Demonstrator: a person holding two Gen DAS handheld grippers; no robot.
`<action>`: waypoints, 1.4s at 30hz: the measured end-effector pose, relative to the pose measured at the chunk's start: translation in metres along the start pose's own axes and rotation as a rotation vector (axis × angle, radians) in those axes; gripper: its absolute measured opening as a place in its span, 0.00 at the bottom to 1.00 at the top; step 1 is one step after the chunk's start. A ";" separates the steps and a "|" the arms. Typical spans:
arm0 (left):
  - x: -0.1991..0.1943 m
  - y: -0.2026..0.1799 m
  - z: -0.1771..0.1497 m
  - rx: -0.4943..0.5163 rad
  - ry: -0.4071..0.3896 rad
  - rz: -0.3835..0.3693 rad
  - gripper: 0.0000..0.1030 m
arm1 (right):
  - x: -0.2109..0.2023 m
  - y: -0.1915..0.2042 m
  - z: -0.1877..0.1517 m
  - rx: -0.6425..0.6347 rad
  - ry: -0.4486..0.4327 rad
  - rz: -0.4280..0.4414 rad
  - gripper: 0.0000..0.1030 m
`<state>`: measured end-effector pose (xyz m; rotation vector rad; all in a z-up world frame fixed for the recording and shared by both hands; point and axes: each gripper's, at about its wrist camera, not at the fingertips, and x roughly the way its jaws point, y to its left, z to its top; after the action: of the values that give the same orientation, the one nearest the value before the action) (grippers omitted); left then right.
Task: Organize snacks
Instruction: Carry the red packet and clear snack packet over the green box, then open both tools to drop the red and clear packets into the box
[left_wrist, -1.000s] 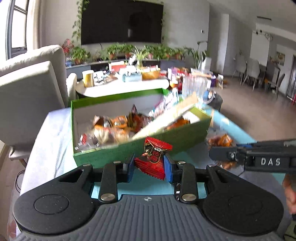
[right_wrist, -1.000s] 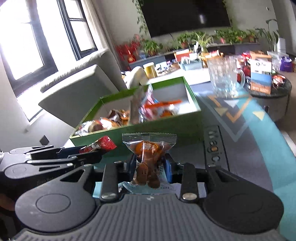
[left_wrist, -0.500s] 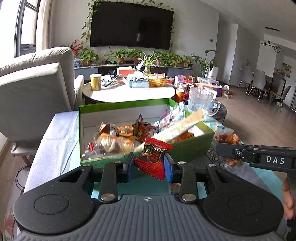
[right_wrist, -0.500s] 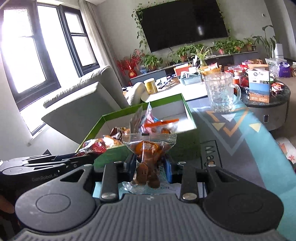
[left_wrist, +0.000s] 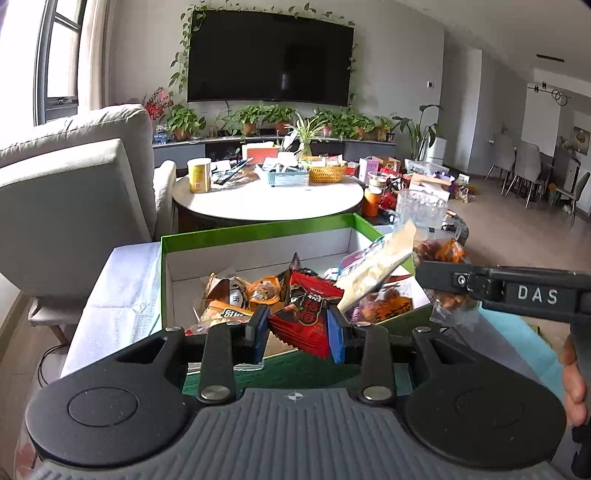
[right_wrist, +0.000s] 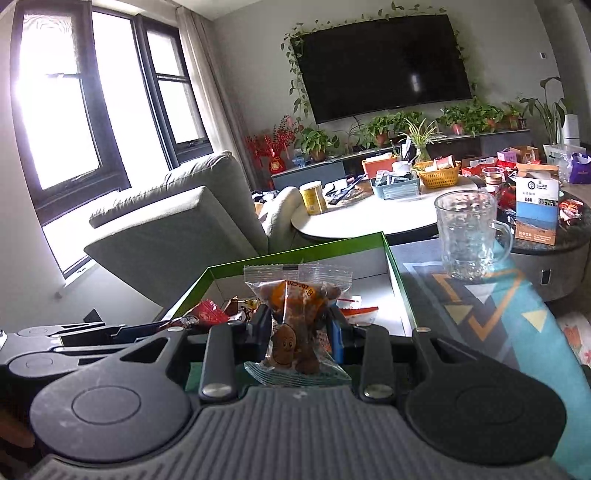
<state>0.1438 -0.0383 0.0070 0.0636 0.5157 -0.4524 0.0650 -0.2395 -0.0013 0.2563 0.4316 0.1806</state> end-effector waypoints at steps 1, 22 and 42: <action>0.001 0.001 -0.001 -0.001 0.005 0.002 0.30 | 0.004 -0.001 0.000 -0.001 0.005 -0.001 0.32; 0.049 0.030 0.004 -0.028 0.053 0.057 0.30 | 0.072 0.000 0.012 -0.037 0.077 -0.029 0.32; 0.046 0.026 0.008 -0.039 0.042 0.096 0.43 | 0.053 -0.016 0.018 0.039 0.027 -0.101 0.36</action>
<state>0.1944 -0.0352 -0.0098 0.0605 0.5601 -0.3481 0.1217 -0.2469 -0.0107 0.2697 0.4737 0.0772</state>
